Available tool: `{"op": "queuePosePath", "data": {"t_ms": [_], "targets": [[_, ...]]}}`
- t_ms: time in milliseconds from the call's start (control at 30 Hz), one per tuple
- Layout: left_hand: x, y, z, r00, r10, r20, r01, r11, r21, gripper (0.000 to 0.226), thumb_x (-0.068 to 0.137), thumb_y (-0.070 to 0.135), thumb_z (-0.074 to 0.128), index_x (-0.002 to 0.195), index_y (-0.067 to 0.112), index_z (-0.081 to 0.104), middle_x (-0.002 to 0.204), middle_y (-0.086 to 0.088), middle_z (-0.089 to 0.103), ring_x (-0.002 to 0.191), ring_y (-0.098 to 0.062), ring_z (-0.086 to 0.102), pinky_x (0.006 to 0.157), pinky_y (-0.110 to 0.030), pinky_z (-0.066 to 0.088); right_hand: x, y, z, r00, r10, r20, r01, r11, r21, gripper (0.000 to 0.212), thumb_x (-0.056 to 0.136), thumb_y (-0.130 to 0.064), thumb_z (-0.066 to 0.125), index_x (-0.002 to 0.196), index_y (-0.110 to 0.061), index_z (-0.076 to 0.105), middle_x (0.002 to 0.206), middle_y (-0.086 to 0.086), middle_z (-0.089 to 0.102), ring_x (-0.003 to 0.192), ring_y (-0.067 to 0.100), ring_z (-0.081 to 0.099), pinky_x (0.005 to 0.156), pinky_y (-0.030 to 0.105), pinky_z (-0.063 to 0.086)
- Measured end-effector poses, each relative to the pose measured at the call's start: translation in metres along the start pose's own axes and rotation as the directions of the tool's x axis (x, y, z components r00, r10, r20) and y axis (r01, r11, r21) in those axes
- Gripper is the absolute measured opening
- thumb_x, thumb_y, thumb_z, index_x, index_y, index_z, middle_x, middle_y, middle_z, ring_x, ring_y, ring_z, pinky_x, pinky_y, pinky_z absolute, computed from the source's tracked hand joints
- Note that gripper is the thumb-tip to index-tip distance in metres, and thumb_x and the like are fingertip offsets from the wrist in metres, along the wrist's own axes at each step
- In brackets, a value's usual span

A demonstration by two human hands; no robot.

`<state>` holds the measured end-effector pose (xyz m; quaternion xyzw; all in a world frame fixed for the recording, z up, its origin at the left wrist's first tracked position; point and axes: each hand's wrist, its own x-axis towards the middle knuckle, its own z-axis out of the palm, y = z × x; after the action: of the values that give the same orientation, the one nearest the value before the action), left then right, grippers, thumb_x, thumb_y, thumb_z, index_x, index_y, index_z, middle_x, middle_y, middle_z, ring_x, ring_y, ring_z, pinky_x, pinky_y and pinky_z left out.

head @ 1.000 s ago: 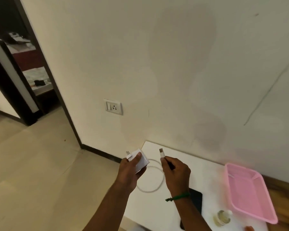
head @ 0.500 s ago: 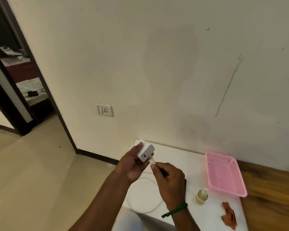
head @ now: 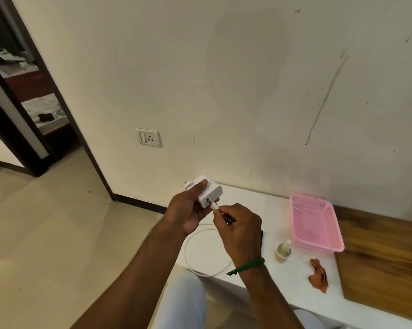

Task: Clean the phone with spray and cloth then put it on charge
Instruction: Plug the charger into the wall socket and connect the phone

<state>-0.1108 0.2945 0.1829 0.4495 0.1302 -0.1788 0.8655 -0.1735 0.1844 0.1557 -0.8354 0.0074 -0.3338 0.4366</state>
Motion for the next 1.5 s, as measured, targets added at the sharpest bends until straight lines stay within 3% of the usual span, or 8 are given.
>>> {"op": "queuePosePath", "data": {"t_ms": [200, 500, 633, 767, 1100, 1200, 1400, 1500], "targets": [[0.003, 0.000, -0.001, 0.994, 0.101, -0.034, -0.098, 0.991, 0.091, 0.015, 0.088, 0.015, 0.065, 0.101, 0.007, 0.062, 0.088, -0.014, 0.070, 0.074, -0.029, 0.069, 0.065, -0.034, 0.060, 0.002, -0.006, -0.001, 1.000, -0.005, 0.025, 0.007, 0.998, -0.068, 0.015, 0.075, -0.021, 0.066, 0.064, -0.012, 0.068, 0.056, -0.001, 0.063, 0.048, 0.005, 0.047, 0.048, 0.007, 0.032], [0.001, 0.004, 0.001, 0.991, 0.125, -0.047, -0.117, 0.982, 0.150, 0.017, 0.086, 0.015, 0.067, 0.099, 0.005, 0.063, 0.077, -0.012, 0.072, 0.067, -0.027, 0.069, 0.069, -0.036, 0.060, 0.004, -0.008, 0.001, 0.998, -0.034, 0.053, 0.043, 0.984, -0.173, 0.017, 0.075, -0.020, 0.069, 0.061, -0.013, 0.065, 0.052, 0.001, 0.058, 0.044, 0.014, 0.049, 0.044, 0.024, 0.044], [-0.002, 0.005, 0.003, 0.995, 0.091, -0.031, -0.086, 0.988, 0.128, 0.011, 0.088, 0.013, 0.065, 0.095, 0.005, 0.062, 0.072, -0.012, 0.072, 0.064, -0.027, 0.068, 0.060, -0.033, 0.060, 0.004, -0.010, 0.001, 0.998, -0.041, 0.056, 0.051, 0.980, -0.191, 0.018, 0.074, -0.016, 0.071, 0.059, -0.012, 0.063, 0.051, 0.001, 0.057, 0.043, 0.013, 0.046, 0.043, 0.024, 0.044], [-0.003, 0.004, 0.004, 0.994, 0.105, -0.034, -0.099, 0.986, 0.137, 0.017, 0.087, 0.013, 0.066, 0.100, 0.004, 0.062, 0.077, -0.013, 0.071, 0.067, -0.028, 0.068, 0.063, -0.035, 0.060, 0.004, -0.010, 0.002, 0.997, -0.050, 0.061, 0.062, 0.974, -0.216, 0.017, 0.075, -0.017, 0.071, 0.060, -0.012, 0.063, 0.052, 0.002, 0.058, 0.045, 0.016, 0.051, 0.044, 0.026, 0.047], [-0.003, 0.005, 0.004, 0.994, 0.100, -0.046, -0.093, 0.986, 0.138, 0.018, 0.086, 0.012, 0.067, 0.102, 0.004, 0.061, 0.081, -0.015, 0.070, 0.065, -0.027, 0.069, 0.060, -0.033, 0.060, 0.002, -0.006, 0.007, 0.997, -0.076, 0.030, 0.080, 0.981, -0.179, 0.020, 0.077, -0.018, 0.068, 0.060, -0.011, 0.060, 0.052, 0.000, 0.056, 0.045, 0.010, 0.044, 0.046, 0.011, 0.027], [-0.004, 0.006, 0.003, 0.994, 0.097, -0.049, -0.090, 0.987, 0.137, 0.015, 0.087, 0.011, 0.066, 0.099, 0.004, 0.061, 0.077, -0.013, 0.071, 0.063, -0.026, 0.069, 0.058, -0.031, 0.059, 0.001, -0.004, 0.010, 0.997, -0.065, 0.029, 0.069, 0.983, -0.172, 0.019, 0.077, -0.019, 0.068, 0.061, -0.011, 0.061, 0.053, 0.000, 0.057, 0.046, 0.008, 0.042, 0.047, 0.008, 0.026], [-0.004, 0.001, 0.003, 0.994, 0.082, -0.066, -0.071, 0.986, 0.150, 0.029, 0.085, 0.009, 0.068, 0.111, 0.001, 0.059, 0.094, -0.018, 0.068, 0.073, -0.028, 0.068, 0.060, -0.032, 0.060, 0.001, -0.003, 0.012, 0.999, -0.049, 0.018, 0.051, 0.985, -0.167, 0.021, 0.077, -0.020, 0.068, 0.059, -0.011, 0.060, 0.053, 0.000, 0.059, 0.047, 0.004, 0.039, 0.051, 0.003, 0.022], [-0.003, 0.001, 0.003, 0.994, 0.085, -0.070, -0.074, 0.986, 0.147, 0.023, 0.085, 0.009, 0.068, 0.106, 0.003, 0.060, 0.088, -0.014, 0.068, 0.069, -0.024, 0.068, 0.060, -0.031, 0.060, 0.001, -0.002, 0.013, 0.999, -0.035, 0.020, 0.038, 0.988, -0.153, 0.022, 0.076, -0.019, 0.069, 0.059, -0.011, 0.060, 0.052, -0.001, 0.058, 0.046, 0.006, 0.040, 0.049, 0.004, 0.024]]}}
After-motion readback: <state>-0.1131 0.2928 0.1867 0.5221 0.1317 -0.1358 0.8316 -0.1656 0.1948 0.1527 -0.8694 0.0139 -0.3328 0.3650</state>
